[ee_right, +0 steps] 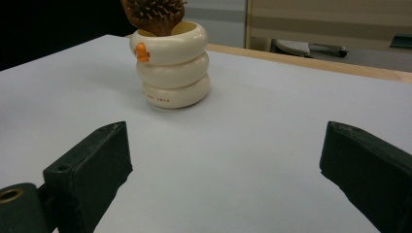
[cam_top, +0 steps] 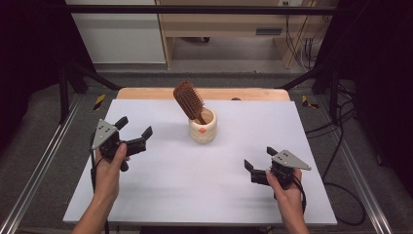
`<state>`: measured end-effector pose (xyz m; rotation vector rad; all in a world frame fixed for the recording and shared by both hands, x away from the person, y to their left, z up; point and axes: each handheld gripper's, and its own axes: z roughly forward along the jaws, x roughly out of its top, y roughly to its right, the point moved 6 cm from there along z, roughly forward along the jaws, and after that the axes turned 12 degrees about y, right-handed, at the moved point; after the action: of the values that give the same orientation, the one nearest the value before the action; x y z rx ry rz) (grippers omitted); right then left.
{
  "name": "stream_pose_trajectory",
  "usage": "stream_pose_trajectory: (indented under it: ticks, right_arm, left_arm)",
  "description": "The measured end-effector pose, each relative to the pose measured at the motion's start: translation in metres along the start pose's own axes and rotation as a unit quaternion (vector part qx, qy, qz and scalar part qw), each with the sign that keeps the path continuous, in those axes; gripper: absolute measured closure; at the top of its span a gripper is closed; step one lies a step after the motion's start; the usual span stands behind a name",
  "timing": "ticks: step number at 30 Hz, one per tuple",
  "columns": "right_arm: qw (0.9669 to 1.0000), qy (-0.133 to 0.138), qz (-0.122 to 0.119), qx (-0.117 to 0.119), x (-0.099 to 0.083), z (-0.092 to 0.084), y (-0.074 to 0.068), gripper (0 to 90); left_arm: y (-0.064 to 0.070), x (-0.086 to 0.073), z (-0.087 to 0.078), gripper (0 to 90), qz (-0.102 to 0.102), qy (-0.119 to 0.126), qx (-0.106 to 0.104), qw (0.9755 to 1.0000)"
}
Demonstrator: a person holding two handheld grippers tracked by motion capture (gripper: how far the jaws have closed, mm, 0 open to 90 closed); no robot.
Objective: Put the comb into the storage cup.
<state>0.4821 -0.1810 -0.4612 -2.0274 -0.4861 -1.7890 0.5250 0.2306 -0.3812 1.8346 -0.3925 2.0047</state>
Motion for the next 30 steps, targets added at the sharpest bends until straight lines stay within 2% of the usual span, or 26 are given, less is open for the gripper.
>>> stream_pose_trajectory:
  ticks: [3,8,13,18,30]
  right_arm:
    - [1.0000,0.000,-0.001,0.001,0.001,-0.001,0.002,4.9]
    - [0.9999,0.010,-0.004,-0.008,0.008,-0.007,0.011,4.8]
    - [0.9996,0.009,-0.019,-0.017,0.008,-0.017,0.022,4.7]
    - [0.9992,0.019,-0.025,-0.024,0.007,-0.026,0.031,4.5]
    - [0.9986,0.035,-0.017,-0.036,-0.004,-0.033,0.044,4.3]
  left_arm:
    - [-0.010,0.006,-0.014,3.3,0.012,0.005,0.005,0.9999]
    - [-0.026,0.012,-0.035,3.0,0.008,0.013,0.014,0.9998]
    - [-0.038,0.006,-0.052,3.0,0.002,0.017,0.023,0.9996]
    - [-0.042,-0.002,-0.064,3.0,0.006,0.018,0.026,0.9995]
    - [-0.039,-0.026,-0.086,3.0,-0.018,0.018,0.024,0.9994]
